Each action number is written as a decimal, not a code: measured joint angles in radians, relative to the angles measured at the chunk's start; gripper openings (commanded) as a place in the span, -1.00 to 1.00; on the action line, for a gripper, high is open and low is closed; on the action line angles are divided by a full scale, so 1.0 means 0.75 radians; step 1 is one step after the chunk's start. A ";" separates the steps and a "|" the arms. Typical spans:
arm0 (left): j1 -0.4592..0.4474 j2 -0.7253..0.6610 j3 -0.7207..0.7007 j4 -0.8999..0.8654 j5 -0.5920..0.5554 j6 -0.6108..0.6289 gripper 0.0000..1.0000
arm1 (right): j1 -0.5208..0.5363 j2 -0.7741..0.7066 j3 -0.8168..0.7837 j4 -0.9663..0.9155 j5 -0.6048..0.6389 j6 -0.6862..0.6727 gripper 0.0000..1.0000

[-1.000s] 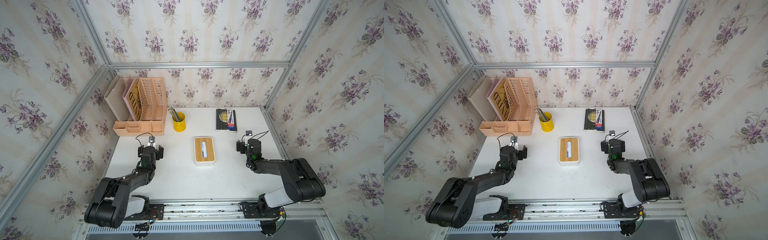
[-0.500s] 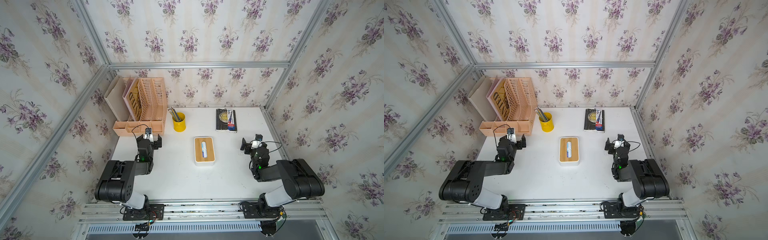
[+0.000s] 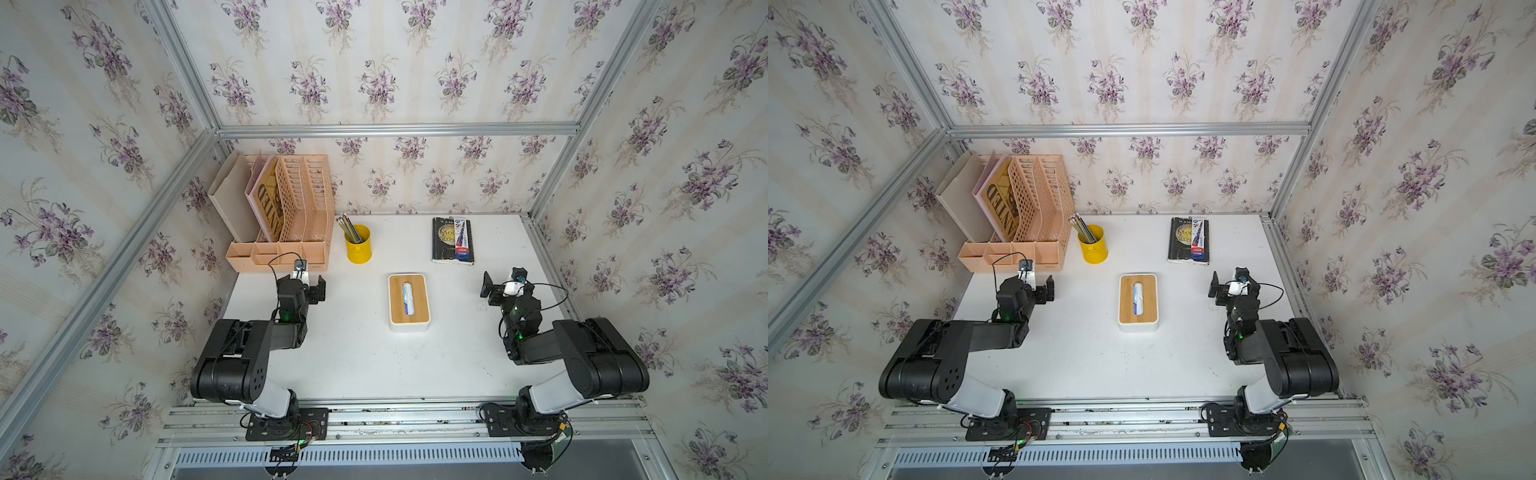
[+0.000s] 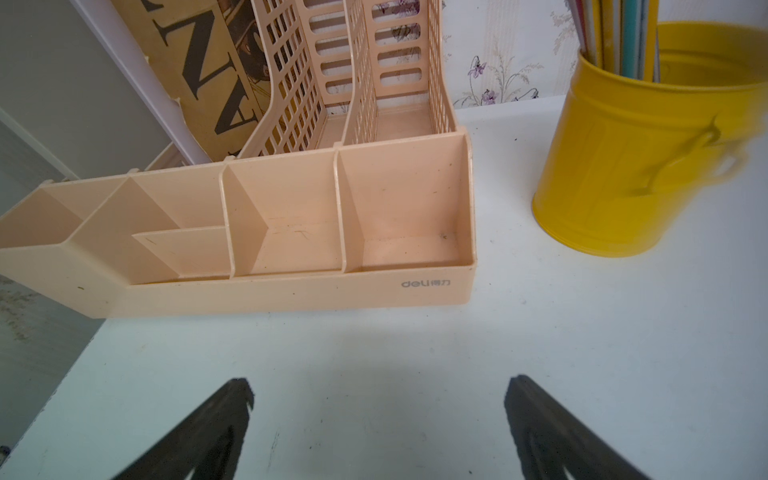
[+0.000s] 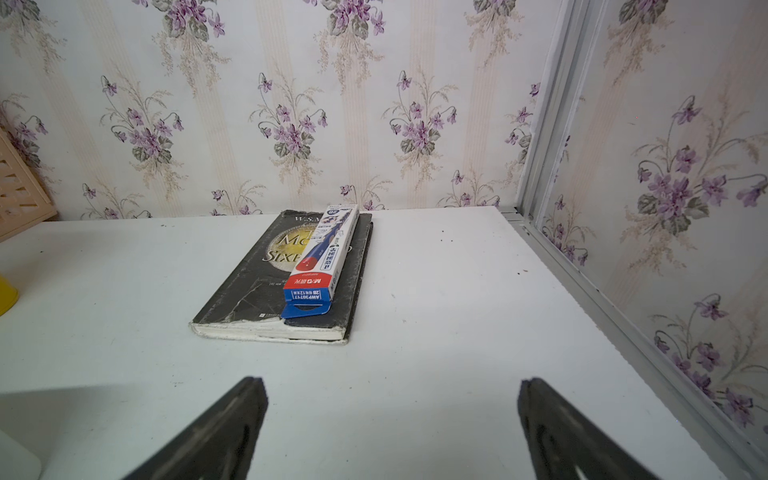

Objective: Put the tissue paper into the tissue box
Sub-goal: Reset both arms

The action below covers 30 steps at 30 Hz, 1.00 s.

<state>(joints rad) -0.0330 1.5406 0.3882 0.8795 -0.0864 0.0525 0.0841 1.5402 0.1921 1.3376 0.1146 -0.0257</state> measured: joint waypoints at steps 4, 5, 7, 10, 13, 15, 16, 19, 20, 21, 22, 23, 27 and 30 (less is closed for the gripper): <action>0.000 0.000 0.000 0.000 0.001 0.000 0.99 | 0.000 0.000 0.000 -0.001 -0.004 0.000 1.00; 0.000 0.000 0.000 0.000 0.001 0.000 0.99 | 0.000 0.000 0.000 -0.001 -0.004 0.000 1.00; 0.000 0.000 0.000 0.000 0.001 0.000 0.99 | 0.000 0.000 0.000 -0.001 -0.004 0.000 1.00; 0.000 0.000 0.000 0.000 0.001 0.001 0.99 | 0.000 0.000 0.000 -0.001 -0.004 0.000 1.00; 0.000 0.000 0.000 0.000 0.001 0.001 0.99 | 0.000 0.000 0.000 -0.001 -0.004 0.000 1.00; 0.000 0.000 0.000 0.000 0.001 0.001 0.99 | 0.000 0.000 0.000 -0.001 -0.004 0.000 1.00; 0.000 0.000 0.000 0.000 0.001 0.001 0.99 | 0.000 0.000 0.000 -0.001 -0.004 0.000 1.00; 0.000 0.000 0.000 0.000 0.005 0.001 0.99 | 0.000 0.000 0.000 -0.001 -0.004 0.000 1.00; 0.000 0.000 0.000 0.000 0.005 0.001 0.99 | 0.000 0.000 0.001 -0.001 -0.004 0.000 1.00; 0.000 0.000 0.000 0.000 0.005 0.001 0.99 | -0.001 0.000 0.004 -0.006 -0.005 0.000 1.00; 0.000 0.000 0.000 0.000 0.005 0.001 0.99 | -0.003 0.001 0.010 -0.011 -0.008 0.000 1.00; 0.000 0.000 0.000 0.000 0.005 0.001 0.99 | -0.005 0.001 0.013 -0.014 -0.010 0.001 1.00; 0.000 0.000 0.000 0.000 0.005 0.001 0.99 | -0.012 0.004 0.020 -0.025 -0.025 0.001 1.00; 0.000 0.000 0.000 0.000 0.005 0.001 0.99 | -0.018 0.005 0.024 -0.026 -0.034 0.005 1.00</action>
<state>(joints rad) -0.0330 1.5406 0.3882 0.8795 -0.0830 0.0528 0.0704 1.5436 0.2100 1.3182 0.0891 -0.0223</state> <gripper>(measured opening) 0.993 0.998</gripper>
